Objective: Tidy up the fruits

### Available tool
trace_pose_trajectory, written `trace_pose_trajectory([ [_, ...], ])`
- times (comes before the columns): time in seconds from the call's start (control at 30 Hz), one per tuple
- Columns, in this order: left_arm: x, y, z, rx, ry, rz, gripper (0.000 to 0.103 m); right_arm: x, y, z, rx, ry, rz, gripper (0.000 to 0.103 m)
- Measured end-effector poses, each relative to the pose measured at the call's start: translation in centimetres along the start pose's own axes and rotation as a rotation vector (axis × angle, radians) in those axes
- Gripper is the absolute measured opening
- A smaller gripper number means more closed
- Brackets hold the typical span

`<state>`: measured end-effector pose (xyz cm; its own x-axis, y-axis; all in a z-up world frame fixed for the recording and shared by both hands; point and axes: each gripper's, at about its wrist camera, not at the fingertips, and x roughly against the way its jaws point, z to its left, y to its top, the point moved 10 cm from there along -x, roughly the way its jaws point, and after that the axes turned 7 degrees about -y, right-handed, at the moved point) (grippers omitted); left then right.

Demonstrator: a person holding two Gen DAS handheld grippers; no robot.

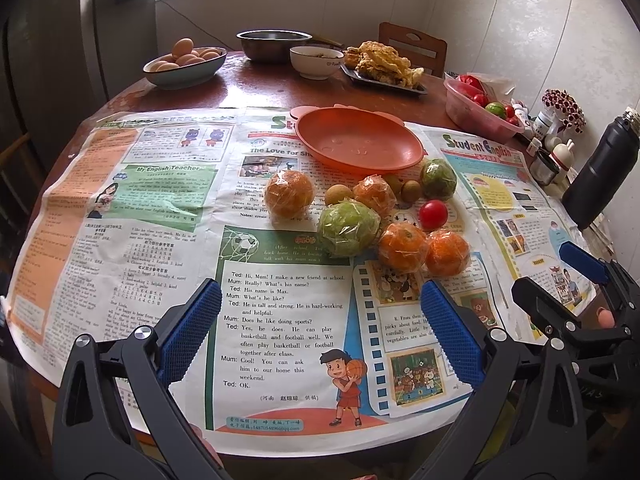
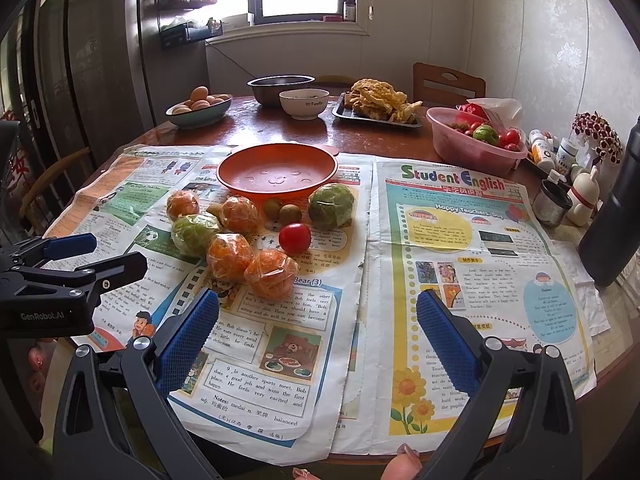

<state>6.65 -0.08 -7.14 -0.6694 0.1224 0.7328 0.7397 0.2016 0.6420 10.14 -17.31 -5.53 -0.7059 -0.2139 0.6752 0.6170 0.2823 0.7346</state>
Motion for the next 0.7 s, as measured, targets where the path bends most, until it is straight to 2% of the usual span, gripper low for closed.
trace_pose_trajectory([
  [0.7,-0.10,-0.13,-0.32,-0.006,0.001,-0.002,0.094,-0.48,-0.08,0.29,0.008,0.002,0.006,0.099],
])
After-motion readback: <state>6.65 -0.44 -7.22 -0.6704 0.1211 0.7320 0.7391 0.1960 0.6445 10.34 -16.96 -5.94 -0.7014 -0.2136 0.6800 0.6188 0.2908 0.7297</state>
